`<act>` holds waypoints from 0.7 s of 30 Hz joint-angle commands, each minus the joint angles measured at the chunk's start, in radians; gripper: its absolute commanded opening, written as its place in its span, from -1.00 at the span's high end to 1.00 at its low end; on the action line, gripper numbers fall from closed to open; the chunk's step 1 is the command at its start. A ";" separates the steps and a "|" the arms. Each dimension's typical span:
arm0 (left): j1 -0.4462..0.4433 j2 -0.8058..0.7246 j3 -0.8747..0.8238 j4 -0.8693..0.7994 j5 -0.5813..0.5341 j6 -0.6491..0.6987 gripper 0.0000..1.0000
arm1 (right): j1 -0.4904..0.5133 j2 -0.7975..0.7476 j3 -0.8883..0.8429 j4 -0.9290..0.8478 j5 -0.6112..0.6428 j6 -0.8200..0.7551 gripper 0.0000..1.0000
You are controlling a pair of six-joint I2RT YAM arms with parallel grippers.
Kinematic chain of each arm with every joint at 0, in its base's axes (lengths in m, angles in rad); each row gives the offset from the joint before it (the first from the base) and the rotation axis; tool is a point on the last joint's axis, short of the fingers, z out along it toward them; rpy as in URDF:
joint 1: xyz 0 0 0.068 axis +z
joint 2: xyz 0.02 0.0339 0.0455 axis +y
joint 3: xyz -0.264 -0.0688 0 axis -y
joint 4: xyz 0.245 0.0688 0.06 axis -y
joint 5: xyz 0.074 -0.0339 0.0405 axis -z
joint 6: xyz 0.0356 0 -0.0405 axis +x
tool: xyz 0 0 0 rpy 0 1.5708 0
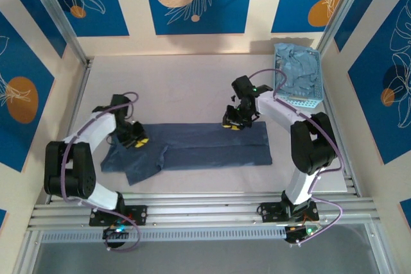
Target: Fold and stack the t-shirts
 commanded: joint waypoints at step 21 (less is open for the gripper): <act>-0.302 0.067 -0.014 -0.086 -0.050 -0.020 0.90 | -0.009 -0.008 0.029 -0.008 -0.030 0.000 0.42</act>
